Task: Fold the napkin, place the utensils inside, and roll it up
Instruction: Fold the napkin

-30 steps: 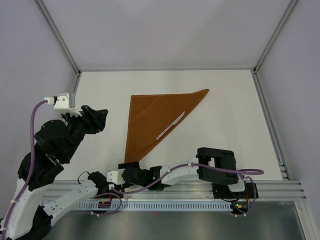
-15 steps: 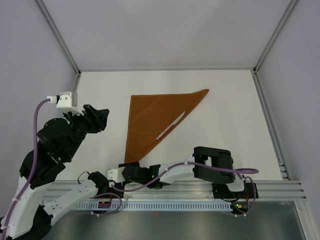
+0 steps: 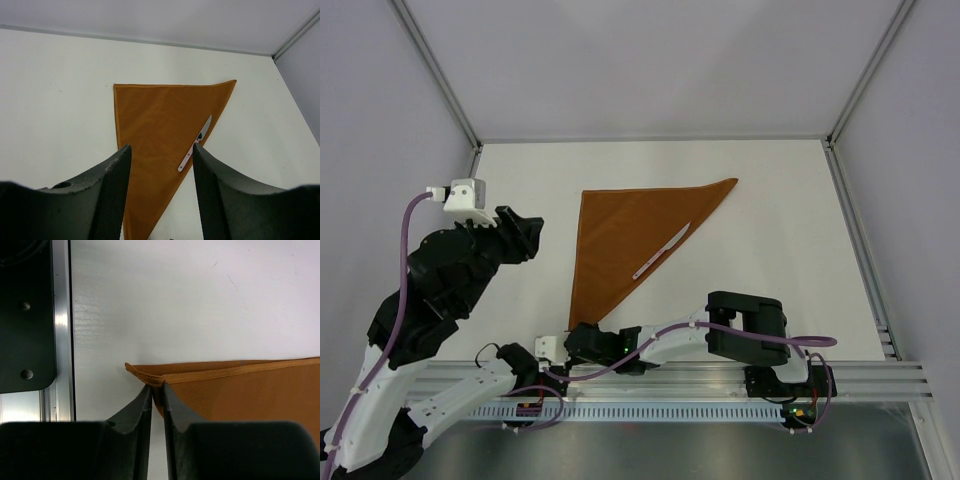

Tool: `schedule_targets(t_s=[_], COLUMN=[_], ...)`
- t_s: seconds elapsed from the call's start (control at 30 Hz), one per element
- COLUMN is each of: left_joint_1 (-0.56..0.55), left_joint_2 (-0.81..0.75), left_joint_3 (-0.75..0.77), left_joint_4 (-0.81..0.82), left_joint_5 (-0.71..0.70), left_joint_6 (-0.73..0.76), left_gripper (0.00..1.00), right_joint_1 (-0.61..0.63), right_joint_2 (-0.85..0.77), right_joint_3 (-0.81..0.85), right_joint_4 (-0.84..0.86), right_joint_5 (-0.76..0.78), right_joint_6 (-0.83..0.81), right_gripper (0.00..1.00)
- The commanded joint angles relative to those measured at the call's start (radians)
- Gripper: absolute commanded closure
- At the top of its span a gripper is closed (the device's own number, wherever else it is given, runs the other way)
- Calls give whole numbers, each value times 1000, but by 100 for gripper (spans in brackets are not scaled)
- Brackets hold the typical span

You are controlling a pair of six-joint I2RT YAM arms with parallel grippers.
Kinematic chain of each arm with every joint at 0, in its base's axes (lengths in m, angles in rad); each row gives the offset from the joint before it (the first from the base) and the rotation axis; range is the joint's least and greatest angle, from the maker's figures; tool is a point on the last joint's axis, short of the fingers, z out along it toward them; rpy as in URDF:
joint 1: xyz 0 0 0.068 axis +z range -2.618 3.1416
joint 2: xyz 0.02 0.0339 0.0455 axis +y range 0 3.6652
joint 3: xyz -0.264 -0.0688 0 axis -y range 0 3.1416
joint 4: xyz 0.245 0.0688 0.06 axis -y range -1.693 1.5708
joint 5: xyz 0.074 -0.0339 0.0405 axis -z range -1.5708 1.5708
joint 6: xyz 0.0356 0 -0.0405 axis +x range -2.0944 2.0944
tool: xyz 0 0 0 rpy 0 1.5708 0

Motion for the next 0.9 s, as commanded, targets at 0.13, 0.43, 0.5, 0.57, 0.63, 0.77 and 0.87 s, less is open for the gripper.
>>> schedule_targets(t_s=[0.13, 0.43, 0.5, 0.57, 0.63, 0.77, 0.87], left_joint_1=[0, 2, 0, 2, 0, 0, 0], left_joint_2=[7, 12, 15, 18, 24, 36, 50], left_joint_3=[-17, -17, -17, -20, -24, -30, -37], left_joint_4=[14, 20, 23, 26, 34, 43, 60], left_joint_5=[10, 7, 4, 4, 7, 14, 20], left_joint_6=[-30, -24, -22, -22, -22, -19, -19], left_gripper=[43, 43, 43, 43, 43, 43, 43], right_joint_1=[-5, -57, -68, -90, -116, -166, -227], right_joint_2=[-23, -89, -100, -115, -128, -137, -149], right_joint_3=[17, 72, 88, 95, 100, 114, 120], right_joint_4=[12, -69, -95, -106, -115, -155, -186], right_joint_5=[-14, -15, -9, -6, 2, 14, 8], right_joint_6=[17, 86, 103, 121, 147, 183, 221], right_gripper=[94, 100, 100, 99, 100, 100, 100])
